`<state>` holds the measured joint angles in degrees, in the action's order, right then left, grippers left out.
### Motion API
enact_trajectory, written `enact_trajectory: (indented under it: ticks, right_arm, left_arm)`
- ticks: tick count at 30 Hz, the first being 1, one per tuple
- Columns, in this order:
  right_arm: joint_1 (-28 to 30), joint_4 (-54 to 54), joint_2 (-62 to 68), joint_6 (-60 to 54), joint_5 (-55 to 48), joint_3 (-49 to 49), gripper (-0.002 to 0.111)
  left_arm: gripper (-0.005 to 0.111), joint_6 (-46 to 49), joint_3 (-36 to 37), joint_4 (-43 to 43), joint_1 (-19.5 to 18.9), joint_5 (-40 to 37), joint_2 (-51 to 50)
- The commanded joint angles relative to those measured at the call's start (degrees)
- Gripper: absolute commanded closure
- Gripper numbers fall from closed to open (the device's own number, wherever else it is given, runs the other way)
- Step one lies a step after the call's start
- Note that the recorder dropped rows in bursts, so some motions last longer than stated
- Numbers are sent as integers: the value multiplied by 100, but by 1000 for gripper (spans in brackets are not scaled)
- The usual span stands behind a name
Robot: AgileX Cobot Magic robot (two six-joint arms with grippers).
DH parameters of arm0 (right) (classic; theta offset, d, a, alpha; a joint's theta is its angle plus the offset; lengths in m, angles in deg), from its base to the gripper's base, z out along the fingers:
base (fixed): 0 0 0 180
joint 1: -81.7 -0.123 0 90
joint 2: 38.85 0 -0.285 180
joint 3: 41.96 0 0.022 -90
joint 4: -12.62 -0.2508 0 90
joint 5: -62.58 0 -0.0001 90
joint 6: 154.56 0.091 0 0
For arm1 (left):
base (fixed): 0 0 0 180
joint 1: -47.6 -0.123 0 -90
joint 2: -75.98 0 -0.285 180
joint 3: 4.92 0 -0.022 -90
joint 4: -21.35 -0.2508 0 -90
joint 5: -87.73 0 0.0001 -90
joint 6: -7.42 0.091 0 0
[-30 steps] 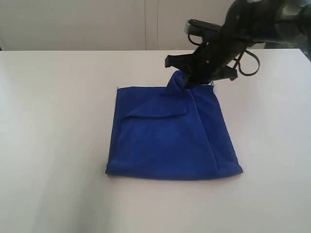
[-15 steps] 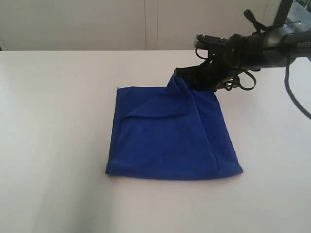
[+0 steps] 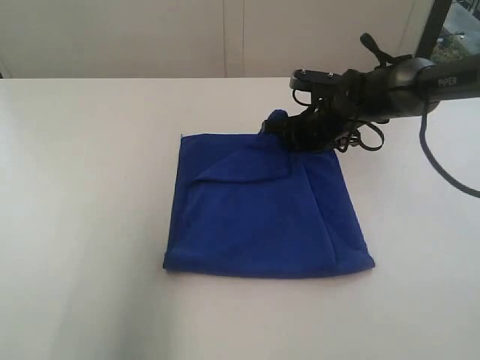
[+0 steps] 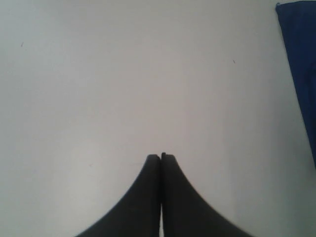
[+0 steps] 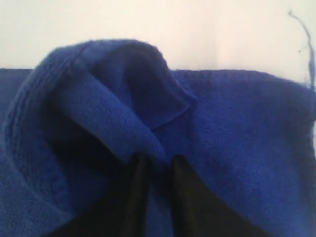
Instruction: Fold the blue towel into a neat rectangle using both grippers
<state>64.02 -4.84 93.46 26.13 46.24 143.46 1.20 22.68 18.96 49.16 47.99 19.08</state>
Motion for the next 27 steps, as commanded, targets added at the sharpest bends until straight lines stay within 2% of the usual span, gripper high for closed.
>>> enact_trajectory:
  ticks: [1,8,16,22,27]
  right_arm:
    - [-8,23,-13,-69,16,-40,108]
    - [-8,23,-327,-69,-256,-40,108]
    - [-85,1,-997,-69,-1384,-40,108]
    - [-413,-69,-1035,-69,-1784,-40,108]
    - [-695,-69,-956,-69,-1689,-40,108]
  left_arm:
    - [107,9,-13,36,24,-42,49]
    - [107,9,-13,36,24,-42,49]
    - [107,9,-13,36,24,-42,49]
    - [107,9,-13,36,24,-42,49]
    - [107,9,-13,36,24,-42,49]
